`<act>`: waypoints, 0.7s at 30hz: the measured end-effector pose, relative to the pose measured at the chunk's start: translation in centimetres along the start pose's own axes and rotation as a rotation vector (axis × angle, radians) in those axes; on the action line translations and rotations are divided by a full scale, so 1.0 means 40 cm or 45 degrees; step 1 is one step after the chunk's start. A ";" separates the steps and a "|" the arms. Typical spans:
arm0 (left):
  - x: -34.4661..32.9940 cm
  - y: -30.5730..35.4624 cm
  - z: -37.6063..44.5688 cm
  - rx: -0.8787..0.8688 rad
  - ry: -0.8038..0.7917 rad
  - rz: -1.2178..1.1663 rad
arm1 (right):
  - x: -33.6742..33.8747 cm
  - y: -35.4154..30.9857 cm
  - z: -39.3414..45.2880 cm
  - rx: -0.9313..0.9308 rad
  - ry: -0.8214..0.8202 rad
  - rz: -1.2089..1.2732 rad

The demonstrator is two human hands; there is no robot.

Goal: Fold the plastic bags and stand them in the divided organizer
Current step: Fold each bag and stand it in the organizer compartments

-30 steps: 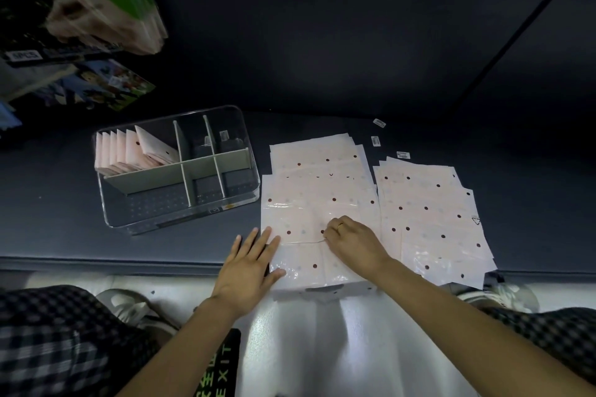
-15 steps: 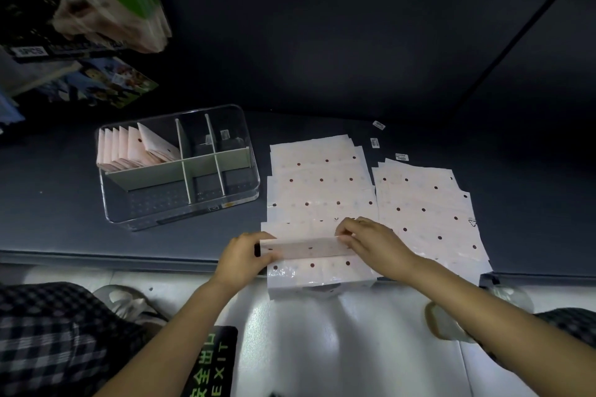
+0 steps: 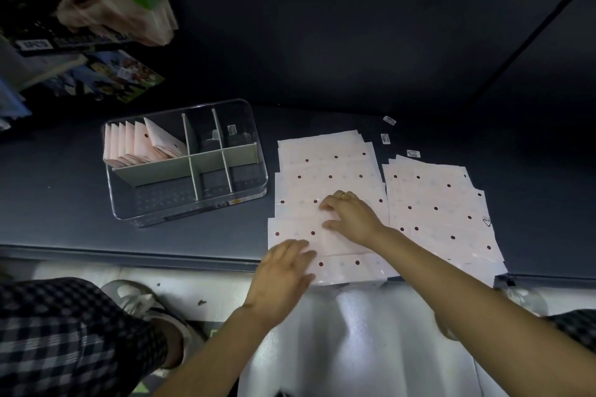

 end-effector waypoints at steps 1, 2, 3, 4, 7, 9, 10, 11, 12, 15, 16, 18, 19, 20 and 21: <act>-0.011 0.003 -0.006 -0.023 -0.037 0.032 | -0.006 -0.006 0.005 0.010 -0.042 0.018; -0.019 0.002 -0.012 -0.025 -0.064 0.054 | -0.011 -0.011 0.010 0.015 -0.073 0.015; -0.024 -0.001 -0.015 -0.019 -0.085 0.063 | -0.015 -0.014 0.017 0.007 -0.095 0.007; -0.029 -0.006 -0.017 -0.014 -0.112 0.061 | -0.017 -0.017 0.023 -0.020 -0.115 0.009; -0.040 -0.013 -0.016 0.018 -0.254 -0.009 | -0.016 -0.021 0.048 -0.129 -0.212 -0.036; -0.048 -0.015 -0.018 0.040 -0.306 -0.035 | -0.017 -0.026 0.062 -0.151 -0.296 -0.139; -0.052 -0.016 -0.019 0.042 -0.309 -0.032 | -0.017 -0.030 0.066 -0.147 -0.324 -0.182; -0.052 -0.019 -0.018 0.049 -0.298 -0.048 | -0.016 -0.032 0.068 -0.138 -0.341 -0.207; -0.049 -0.022 -0.016 0.071 -0.270 -0.085 | -0.014 -0.032 0.066 -0.122 -0.346 -0.209; -0.008 -0.029 0.004 0.277 -0.087 -0.250 | 0.014 -0.025 0.031 -0.110 -0.309 0.025; 0.010 -0.031 0.014 0.398 -0.001 -0.319 | 0.029 -0.022 0.010 -0.130 -0.266 0.191; 0.051 -0.032 0.039 0.664 0.192 -0.510 | 0.059 -0.020 -0.042 -0.174 -0.139 0.551; 0.072 -0.031 0.050 0.787 0.266 -0.651 | 0.071 -0.023 -0.073 -0.204 -0.062 0.739; 0.092 -0.029 0.062 0.895 0.290 -0.823 | 0.080 -0.028 -0.105 -0.237 0.020 0.913; 0.109 -0.026 0.074 0.978 0.258 -1.001 | 0.084 -0.035 -0.135 -0.264 0.097 1.071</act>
Point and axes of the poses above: each hand's wrist, its own z-axis towards the middle knuckle, its own x-axis out of the back of the hand, y = z × x, the point moved 1 cm from there along z, towards the middle knuckle, and after that the axes turned 7 degrees about z, right-handed, at the moved point
